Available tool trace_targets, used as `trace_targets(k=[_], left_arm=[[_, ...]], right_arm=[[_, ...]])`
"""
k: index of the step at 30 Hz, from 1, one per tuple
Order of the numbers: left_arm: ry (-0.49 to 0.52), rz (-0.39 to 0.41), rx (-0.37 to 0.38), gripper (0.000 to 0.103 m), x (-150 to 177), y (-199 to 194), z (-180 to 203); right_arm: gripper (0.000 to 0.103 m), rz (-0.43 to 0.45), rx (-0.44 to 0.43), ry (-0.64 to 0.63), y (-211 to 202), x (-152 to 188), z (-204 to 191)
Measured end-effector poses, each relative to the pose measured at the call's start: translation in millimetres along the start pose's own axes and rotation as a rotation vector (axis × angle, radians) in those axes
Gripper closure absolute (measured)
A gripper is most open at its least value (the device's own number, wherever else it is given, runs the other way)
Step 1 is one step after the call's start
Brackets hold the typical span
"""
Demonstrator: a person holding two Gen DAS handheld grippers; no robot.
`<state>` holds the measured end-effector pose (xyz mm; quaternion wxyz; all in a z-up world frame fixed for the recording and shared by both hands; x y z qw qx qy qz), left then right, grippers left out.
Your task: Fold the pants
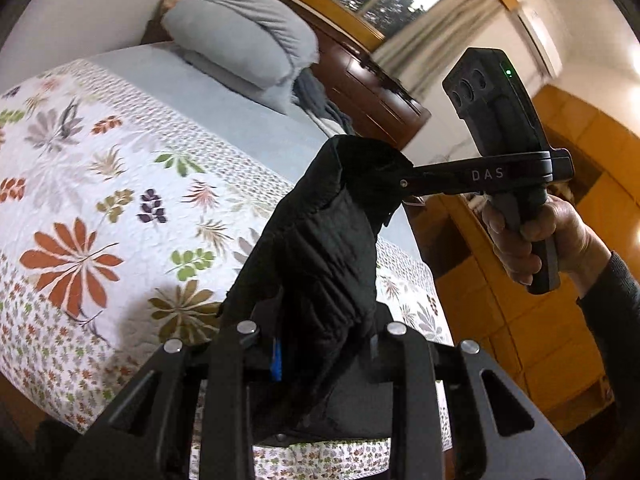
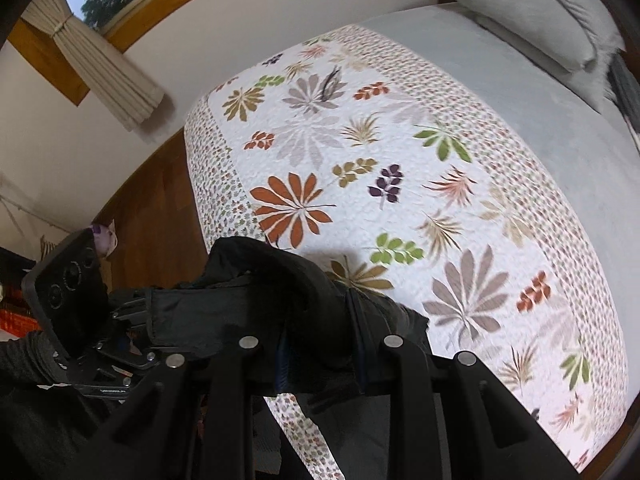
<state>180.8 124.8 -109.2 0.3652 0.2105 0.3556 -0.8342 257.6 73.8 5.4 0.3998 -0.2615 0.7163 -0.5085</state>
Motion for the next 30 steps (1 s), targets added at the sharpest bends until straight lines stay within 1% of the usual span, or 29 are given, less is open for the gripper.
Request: trace_targets(k=[7, 17, 23, 30], left_arm=[[0.086, -0.057, 0.018, 0.078, 18, 29, 45], [0.177, -0.142, 0.039, 0.078, 55, 72, 93], [0.235, -0.202, 0.053, 0.078, 83, 105, 118], [0.296, -0.271, 0.048, 0.078, 119, 142, 139]], right_arm=[[0.078, 0.038, 0.008, 0.073, -22, 47, 35], [0.078, 0.062, 0.023, 0.146, -38, 119, 78], [0.078, 0.070, 0.041, 0.186, -42, 166, 105], [0.078, 0.061, 0.050, 0.234, -31, 215, 135]])
Point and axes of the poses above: each gripper's, at about its wrist camera, not at the fingertips, and y roughly the way its jaws point, z to its right, x to its underside, the point moved 6 cm from there along y, roughly the way its jaws point, and after that the axes turned 5 degrees about x, right-handed, at the moved point
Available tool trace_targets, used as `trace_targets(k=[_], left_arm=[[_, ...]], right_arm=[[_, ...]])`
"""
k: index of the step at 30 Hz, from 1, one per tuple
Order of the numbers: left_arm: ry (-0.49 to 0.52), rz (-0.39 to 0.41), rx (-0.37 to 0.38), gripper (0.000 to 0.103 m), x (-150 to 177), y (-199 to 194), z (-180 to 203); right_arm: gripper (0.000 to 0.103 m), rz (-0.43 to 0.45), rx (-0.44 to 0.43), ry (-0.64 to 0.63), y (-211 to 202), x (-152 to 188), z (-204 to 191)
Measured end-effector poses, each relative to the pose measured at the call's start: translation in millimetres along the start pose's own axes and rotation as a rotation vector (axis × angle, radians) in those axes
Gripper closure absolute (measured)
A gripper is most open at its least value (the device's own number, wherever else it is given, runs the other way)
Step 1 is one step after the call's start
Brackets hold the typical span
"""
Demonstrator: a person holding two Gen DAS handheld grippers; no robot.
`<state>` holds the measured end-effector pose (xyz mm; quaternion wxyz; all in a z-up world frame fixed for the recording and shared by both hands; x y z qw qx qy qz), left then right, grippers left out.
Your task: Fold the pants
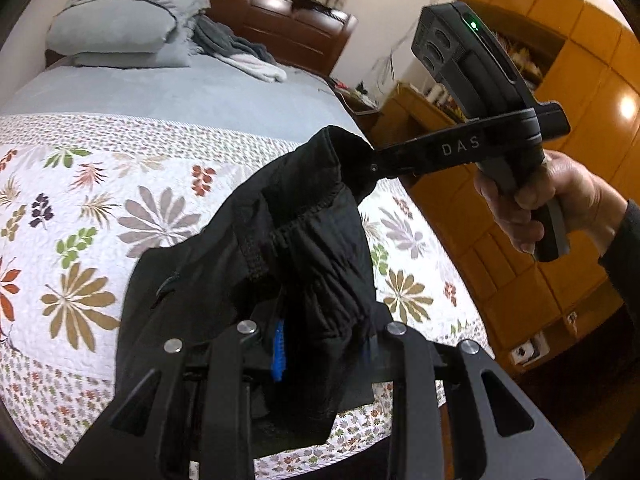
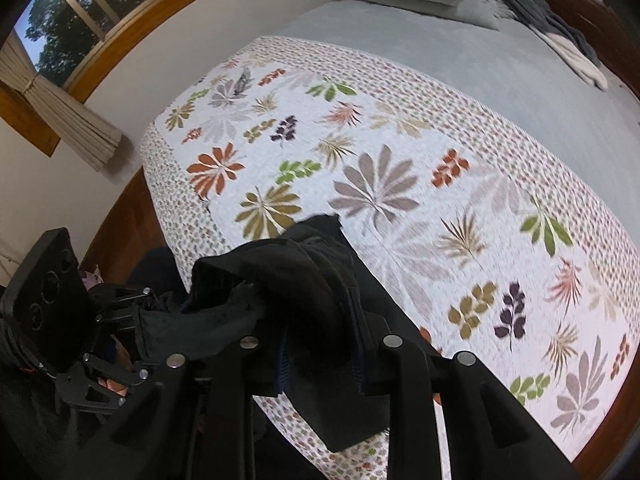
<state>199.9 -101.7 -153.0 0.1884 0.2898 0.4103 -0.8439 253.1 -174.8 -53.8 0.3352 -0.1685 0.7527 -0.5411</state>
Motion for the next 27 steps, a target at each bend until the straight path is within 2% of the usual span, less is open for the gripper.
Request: trace_targets(k=[10, 20, 27], left_arm=[[0.069, -0.118, -0.026, 0.078, 39, 72, 15], [0.113, -0.216, -0.043, 0.078, 75, 120, 18], [0.135, -0.259, -0.051, 0.078, 92, 131, 17]], right_arm=[[0.078, -0.040, 0.003, 0.057, 41, 57, 51], [0.078, -0.065, -0.037, 0.170, 80, 109, 91], [0.078, -0.003, -0.079, 0.303, 80, 143, 111]])
Point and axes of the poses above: each gripper's, at about its wrist camera, not at the fingertips, and y roughly the way its jaws point, z to its right, x to its underside, the point moved 6 cm from there along y, roughly the way its jaws point, and after that the axes turned 5 degrees about x, right-handed, at the moved point
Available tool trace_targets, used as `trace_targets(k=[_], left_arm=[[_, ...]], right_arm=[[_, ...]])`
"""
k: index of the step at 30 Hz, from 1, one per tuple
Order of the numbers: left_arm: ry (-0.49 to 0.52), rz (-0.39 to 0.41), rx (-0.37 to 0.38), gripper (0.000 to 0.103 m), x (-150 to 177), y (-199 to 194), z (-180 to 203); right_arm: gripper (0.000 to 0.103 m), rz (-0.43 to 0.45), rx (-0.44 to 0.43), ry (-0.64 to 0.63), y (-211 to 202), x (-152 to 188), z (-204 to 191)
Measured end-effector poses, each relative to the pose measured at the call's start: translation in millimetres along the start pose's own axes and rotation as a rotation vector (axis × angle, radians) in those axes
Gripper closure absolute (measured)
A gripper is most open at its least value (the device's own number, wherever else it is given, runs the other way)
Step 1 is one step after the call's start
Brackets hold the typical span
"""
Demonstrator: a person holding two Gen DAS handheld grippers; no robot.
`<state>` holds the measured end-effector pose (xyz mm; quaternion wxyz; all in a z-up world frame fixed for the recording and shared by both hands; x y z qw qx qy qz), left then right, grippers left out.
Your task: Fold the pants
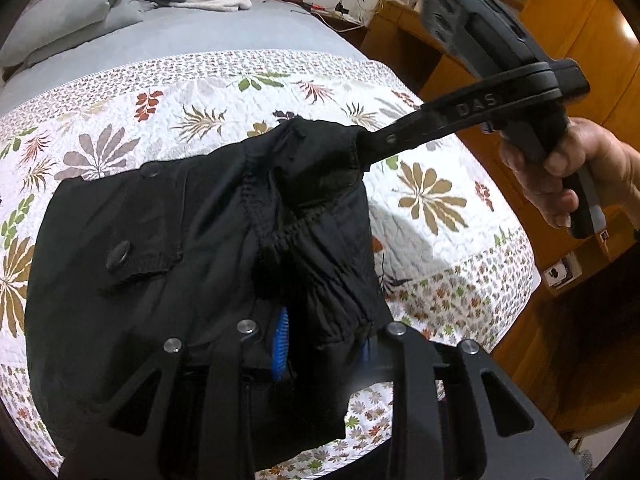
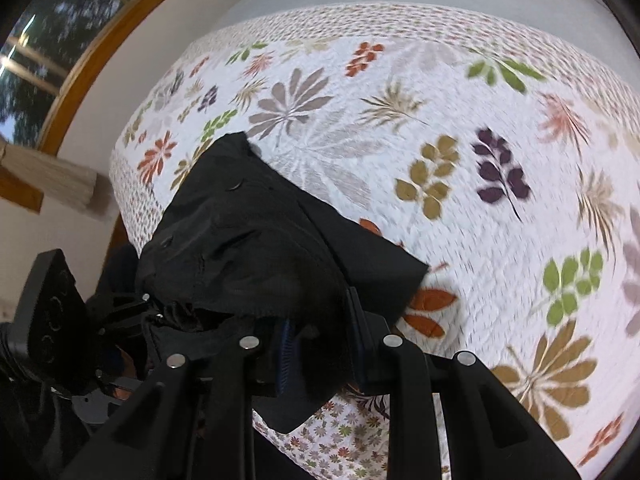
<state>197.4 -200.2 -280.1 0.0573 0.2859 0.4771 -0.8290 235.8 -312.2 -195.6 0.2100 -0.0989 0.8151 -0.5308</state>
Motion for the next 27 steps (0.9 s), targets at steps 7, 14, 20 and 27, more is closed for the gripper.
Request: trace_targets(k=[7, 14, 20, 27], left_arm=[[-0.023, -0.029, 0.022, 0.077, 6, 6, -4], [-0.037, -0.070, 0.082, 0.057, 10, 11, -2], [-0.092, -0.014, 0.199, 0.027, 8, -9, 0], [-0.138, 0.023, 0.209, 0.025, 8, -46, -23]], right_arm=[[0.078, 0.173, -0.055, 0.144, -27, 24, 5], [0.076, 0.287, -0.081, 0.164, -37, 29, -31], [0.076, 0.249, -0.045, 0.167, -14, 41, -43], [0.076, 0.201, 0.035, 0.178, 9, 56, -33]])
Point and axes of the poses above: each gripper's, at about its wrist camera, not at the fingertips, and y roughly the way its jaws point, z to its right, x to its underside, the point moved 6 cm from there along y, roughly the way its jaws point, and after that the axes turned 5 degrees about x, right-handed, at the moved point
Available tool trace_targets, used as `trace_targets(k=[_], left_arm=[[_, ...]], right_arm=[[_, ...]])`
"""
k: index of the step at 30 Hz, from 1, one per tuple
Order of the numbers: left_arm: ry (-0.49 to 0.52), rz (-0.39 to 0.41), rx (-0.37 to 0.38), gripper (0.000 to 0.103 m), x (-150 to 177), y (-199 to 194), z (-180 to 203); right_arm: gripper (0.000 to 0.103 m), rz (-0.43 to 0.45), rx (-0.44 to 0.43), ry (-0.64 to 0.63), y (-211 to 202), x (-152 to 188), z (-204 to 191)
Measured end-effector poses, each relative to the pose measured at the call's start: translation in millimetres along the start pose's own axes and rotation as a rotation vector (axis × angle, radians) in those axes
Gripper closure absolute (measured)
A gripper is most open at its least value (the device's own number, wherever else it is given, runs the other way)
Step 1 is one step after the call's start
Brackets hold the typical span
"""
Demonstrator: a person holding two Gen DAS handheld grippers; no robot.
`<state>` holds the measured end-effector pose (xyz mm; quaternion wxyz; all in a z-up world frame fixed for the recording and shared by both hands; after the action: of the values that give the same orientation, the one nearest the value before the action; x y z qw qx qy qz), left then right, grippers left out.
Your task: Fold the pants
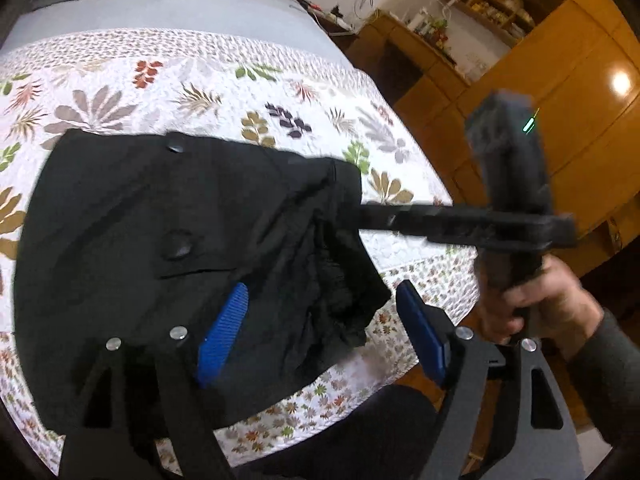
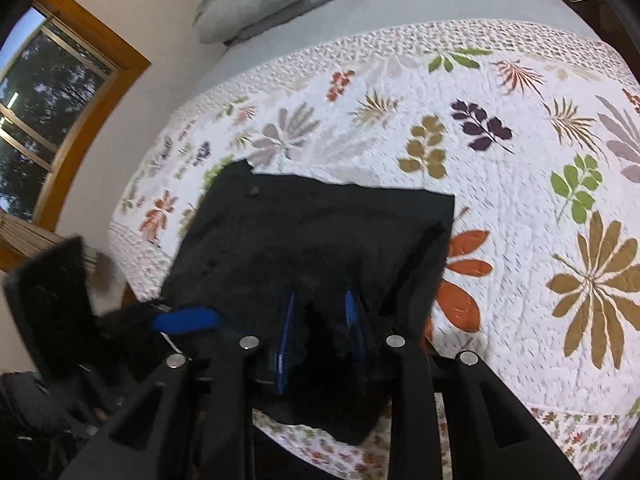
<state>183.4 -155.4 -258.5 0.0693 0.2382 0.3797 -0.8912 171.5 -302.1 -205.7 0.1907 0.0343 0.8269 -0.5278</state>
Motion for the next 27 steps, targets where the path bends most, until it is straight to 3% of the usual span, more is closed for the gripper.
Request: trace_targets(k=[3, 6, 9, 12, 15, 16, 17, 27], left_arm=[[0.022, 0.022, -0.034, 0.021, -6, -23, -5], [0.073, 0.027, -0.140, 0.020, -11, -44, -19], [0.052, 0.004, -0.216, 0.020, -13, -53, -42], [-0.003, -0.031, -0.275, 0.020, -12, -56, -70], [-0.047, -0.060, -0.288, 0.020, -8, -57, -89], [-0.063, -0.074, -0.289, 0.020, -6, -55, -96], [-0.073, -0.083, -0.289, 0.020, -5, -53, -101], [-0.082, -0.122, -0.287, 0.018, -8, -44, -115]], right_arm=[[0.076, 0.051, 0.068, -0.036, -7, 2, -5], [0.076, 0.108, 0.081, -0.080, -14, 4, -23], [0.076, 0.090, 0.083, -0.088, 0, 14, -31], [0.078, 0.049, 0.149, -0.082, 20, 26, -15], [0.075, 0.021, 0.159, -0.038, 28, 32, 4], [0.070, 0.014, 0.168, -0.013, 30, 34, 12], [0.057, 0.014, 0.170, -0.008, 32, 34, 15], [0.058, -0.001, 0.164, 0.052, 30, 36, 26]])
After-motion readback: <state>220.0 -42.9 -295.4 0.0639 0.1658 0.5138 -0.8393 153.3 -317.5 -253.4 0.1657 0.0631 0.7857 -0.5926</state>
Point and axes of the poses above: each gripper's, at about its wrist camera, not at the fingertips, and y roughly the way its jaws point, z to its right, x to its underside, the point moved 6 cm from there along y, roughly the way its jaws point, and after that the axes turned 5 degrees about x, right-handed, at the moved point
